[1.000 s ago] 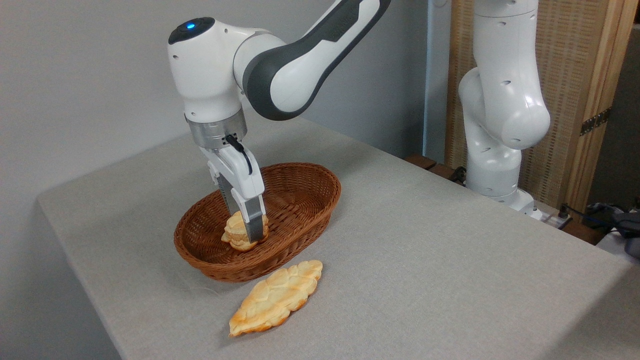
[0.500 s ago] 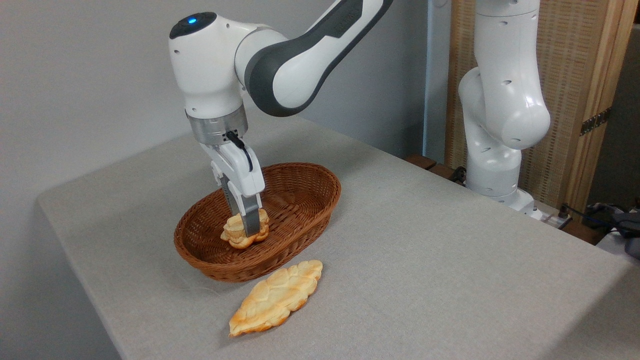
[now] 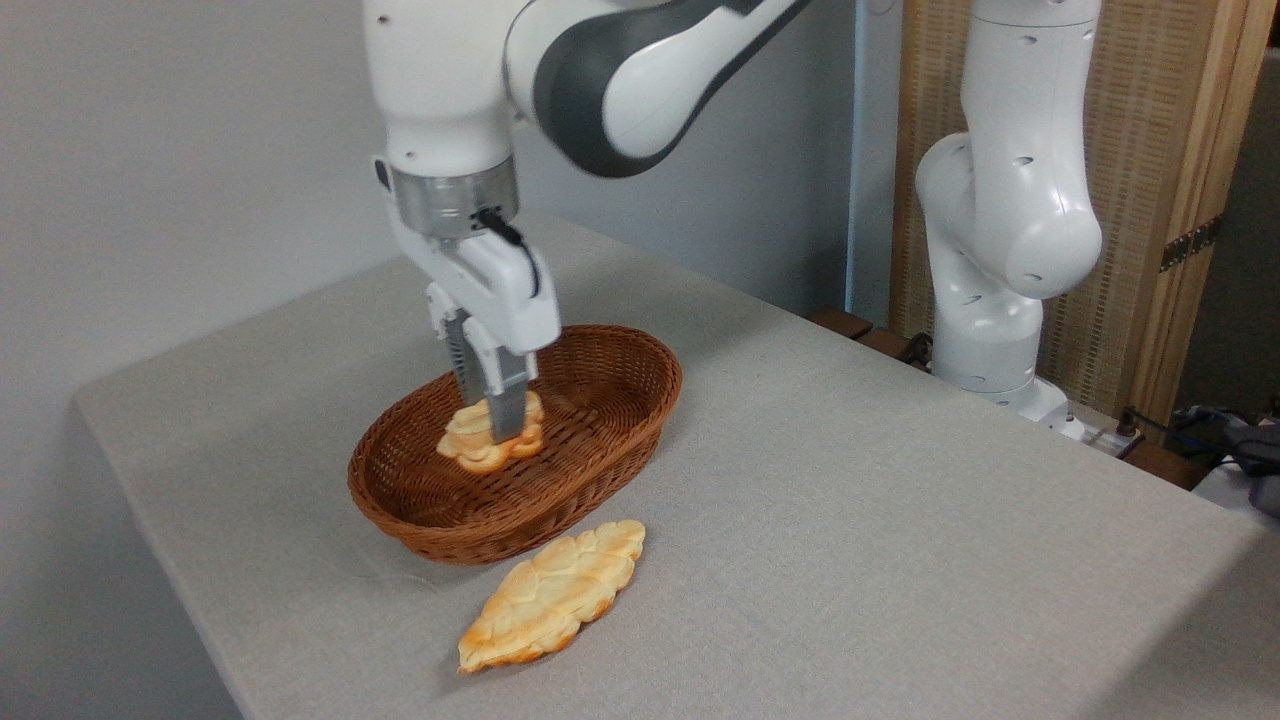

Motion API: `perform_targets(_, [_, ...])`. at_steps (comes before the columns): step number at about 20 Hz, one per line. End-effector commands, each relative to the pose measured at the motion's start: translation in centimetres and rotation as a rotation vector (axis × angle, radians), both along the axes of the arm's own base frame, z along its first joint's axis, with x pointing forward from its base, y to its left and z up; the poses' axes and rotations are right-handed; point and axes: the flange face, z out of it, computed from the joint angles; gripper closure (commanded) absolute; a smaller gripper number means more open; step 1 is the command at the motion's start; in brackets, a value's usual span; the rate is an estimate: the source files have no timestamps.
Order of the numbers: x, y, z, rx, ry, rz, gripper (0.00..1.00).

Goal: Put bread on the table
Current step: 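Lift the bun out of the basket and move it beside the pastry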

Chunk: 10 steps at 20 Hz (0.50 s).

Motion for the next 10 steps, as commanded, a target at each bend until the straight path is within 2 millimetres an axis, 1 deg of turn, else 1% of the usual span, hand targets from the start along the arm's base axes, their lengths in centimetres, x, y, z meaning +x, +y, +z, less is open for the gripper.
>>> perform_targets(1, [-1.3, 5.1, 2.5, -0.037, 0.015, 0.053, 0.63])
perform_targets(2, [-1.4, 6.5, 2.7, -0.034, 0.019, 0.075, 0.61])
perform_targets(3, [-1.4, 7.1, 2.6, -0.031, 0.02, 0.084, 0.61])
perform_targets(4, [-1.4, 8.2, 2.6, -0.028, 0.022, 0.105, 0.6])
perform_targets(5, [-1.4, 9.7, 2.6, -0.027, 0.02, 0.133, 0.6])
perform_targets(6, [-1.4, 10.5, 2.6, -0.027, 0.022, 0.147, 0.6])
perform_targets(7, [-1.4, 11.8, 2.6, -0.027, 0.021, 0.173, 0.6])
perform_targets(8, [-1.4, 12.3, 2.5, -0.022, 0.024, 0.183, 0.6])
perform_targets(9, [-1.5, 13.8, 2.4, 0.0, 0.026, 0.202, 0.6])
perform_targets(10, [-1.6, 14.6, 2.1, 0.017, 0.034, 0.209, 0.6])
